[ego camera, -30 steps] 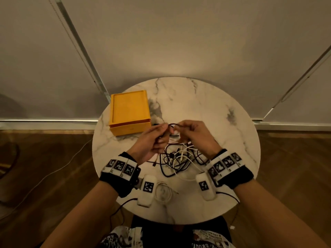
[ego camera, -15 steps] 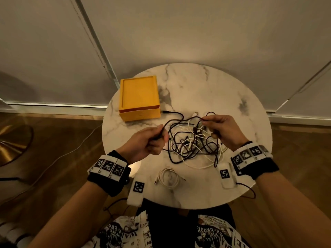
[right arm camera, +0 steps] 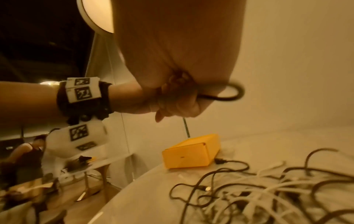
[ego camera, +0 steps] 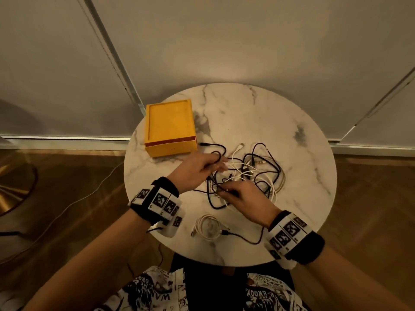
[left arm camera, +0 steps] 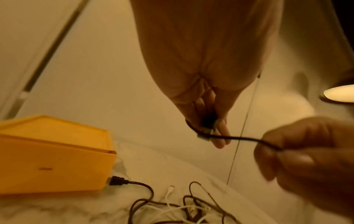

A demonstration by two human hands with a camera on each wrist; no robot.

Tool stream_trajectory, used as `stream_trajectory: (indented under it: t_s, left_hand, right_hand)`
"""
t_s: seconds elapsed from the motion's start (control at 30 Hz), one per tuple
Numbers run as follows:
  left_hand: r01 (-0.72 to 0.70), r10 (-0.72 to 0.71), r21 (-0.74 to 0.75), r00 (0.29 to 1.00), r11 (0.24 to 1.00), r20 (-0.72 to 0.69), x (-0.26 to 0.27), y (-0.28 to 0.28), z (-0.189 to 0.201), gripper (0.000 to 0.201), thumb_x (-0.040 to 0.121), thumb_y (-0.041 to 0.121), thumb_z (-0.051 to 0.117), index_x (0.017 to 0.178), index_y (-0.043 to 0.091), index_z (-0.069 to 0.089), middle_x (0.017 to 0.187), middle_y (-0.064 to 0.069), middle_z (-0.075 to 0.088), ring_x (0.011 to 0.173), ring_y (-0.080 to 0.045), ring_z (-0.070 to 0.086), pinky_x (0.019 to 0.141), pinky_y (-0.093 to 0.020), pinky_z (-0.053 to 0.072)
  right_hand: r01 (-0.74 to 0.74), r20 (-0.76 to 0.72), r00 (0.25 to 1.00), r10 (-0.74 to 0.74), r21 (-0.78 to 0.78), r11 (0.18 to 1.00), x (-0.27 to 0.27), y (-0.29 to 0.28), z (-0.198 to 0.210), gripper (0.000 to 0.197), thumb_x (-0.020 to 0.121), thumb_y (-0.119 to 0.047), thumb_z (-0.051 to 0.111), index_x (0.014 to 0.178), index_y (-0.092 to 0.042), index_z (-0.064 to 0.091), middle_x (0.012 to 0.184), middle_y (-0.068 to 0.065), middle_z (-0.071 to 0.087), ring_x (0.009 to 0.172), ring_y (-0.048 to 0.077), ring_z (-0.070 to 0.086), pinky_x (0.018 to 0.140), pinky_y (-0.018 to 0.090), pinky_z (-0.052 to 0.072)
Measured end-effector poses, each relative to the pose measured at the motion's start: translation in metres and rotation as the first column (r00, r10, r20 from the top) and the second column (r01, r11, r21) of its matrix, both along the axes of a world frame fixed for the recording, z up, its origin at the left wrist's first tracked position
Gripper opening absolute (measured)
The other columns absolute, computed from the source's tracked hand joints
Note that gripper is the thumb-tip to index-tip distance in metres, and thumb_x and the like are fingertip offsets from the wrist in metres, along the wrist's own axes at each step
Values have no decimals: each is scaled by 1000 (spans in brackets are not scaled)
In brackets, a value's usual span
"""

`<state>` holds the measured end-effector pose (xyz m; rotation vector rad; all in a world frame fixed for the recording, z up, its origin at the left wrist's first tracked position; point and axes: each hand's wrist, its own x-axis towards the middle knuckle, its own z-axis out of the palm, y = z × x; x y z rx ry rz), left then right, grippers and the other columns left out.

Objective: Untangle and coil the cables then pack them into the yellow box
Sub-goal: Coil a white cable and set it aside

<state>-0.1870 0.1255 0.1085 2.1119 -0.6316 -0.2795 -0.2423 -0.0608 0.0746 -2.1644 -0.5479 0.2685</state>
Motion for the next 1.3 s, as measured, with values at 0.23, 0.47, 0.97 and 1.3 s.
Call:
stream_trajectory:
  t_s: [0.23, 0.47, 0.97, 1.3]
  left_hand:
    - [261, -220, 151, 944, 954, -245, -23, 7, 7, 33, 103, 21, 43, 86, 4, 65, 67, 0, 66, 60, -11, 58, 64, -22, 45]
    - [146, -323, -339, 766, 929, -555, -42, -7, 12, 32, 100, 17, 42, 100, -1, 68, 48, 7, 35, 44, -9, 30, 52, -22, 31]
    - [-241, -520, -698, 516, 675, -681, -49, 3, -2, 30, 92, 31, 59, 98, 4, 69, 46, 6, 23, 42, -9, 20, 47, -22, 21]
    - [-369, -278, -707, 734, 603, -620, -35, -30, 15, 37, 99, 5, 35, 133, -3, 47, 92, -7, 71, 79, -17, 66, 73, -25, 52]
  right_hand:
    - [85, 61, 994, -95, 148, 985, 12, -33, 20, 9, 82, -20, 74, 87, -12, 76, 77, -1, 71, 70, 12, 64, 66, 32, 52]
    - [88, -146, 989, -26, 440, 894, 14, -34, 32, 15, 82, 2, 70, 97, 3, 70, 86, -2, 71, 84, 6, 66, 79, 17, 50]
    - [263, -155, 964, -217, 415, 871, 1, -54, 4, 21, 87, -3, 65, 106, -8, 74, 67, 16, 64, 50, 14, 52, 55, 18, 45]
    - [47, 192, 980, -58, 62, 997, -24, -4, -16, 12, 95, -12, 55, 104, -11, 64, 66, -15, 52, 58, -1, 48, 60, 16, 35]
